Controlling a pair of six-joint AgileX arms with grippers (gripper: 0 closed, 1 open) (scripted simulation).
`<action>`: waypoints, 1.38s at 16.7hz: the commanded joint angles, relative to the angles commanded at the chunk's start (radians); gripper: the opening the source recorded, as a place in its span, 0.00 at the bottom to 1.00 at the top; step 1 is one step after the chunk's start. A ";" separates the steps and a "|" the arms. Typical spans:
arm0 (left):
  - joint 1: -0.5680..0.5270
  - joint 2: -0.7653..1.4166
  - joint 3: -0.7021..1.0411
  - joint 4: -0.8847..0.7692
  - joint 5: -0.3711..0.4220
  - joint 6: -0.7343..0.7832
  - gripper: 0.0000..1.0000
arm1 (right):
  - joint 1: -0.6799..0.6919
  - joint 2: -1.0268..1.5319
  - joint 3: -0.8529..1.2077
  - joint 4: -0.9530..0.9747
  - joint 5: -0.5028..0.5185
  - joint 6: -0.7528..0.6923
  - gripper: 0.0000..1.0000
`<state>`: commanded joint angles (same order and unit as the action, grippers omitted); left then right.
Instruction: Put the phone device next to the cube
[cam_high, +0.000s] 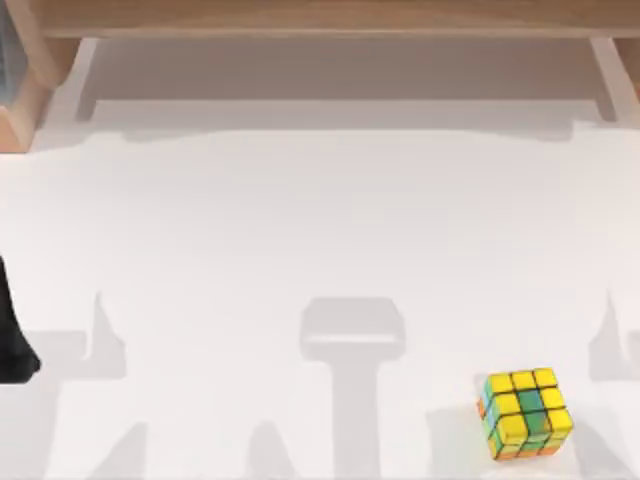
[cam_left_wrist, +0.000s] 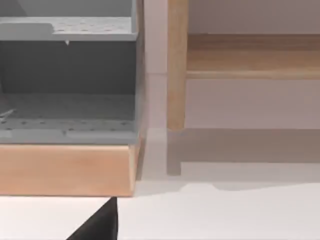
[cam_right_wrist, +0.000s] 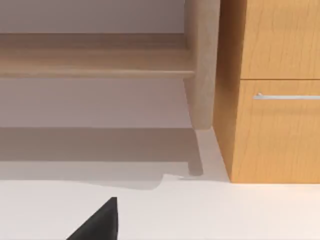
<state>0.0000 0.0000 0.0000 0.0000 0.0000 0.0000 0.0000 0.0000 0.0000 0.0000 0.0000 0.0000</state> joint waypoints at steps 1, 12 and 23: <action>0.000 0.000 0.000 0.000 0.000 0.000 1.00 | 0.000 0.000 0.000 0.000 0.000 0.000 1.00; 0.386 0.495 0.303 -0.231 0.019 0.525 1.00 | 0.000 0.000 0.000 0.000 0.000 0.000 1.00; 0.832 1.386 0.817 -0.664 0.028 1.331 1.00 | 0.000 0.000 0.000 0.000 0.000 0.000 1.00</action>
<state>0.8319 1.3858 0.8169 -0.6645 0.0279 1.3307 0.0000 0.0000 0.0000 0.0000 0.0000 0.0000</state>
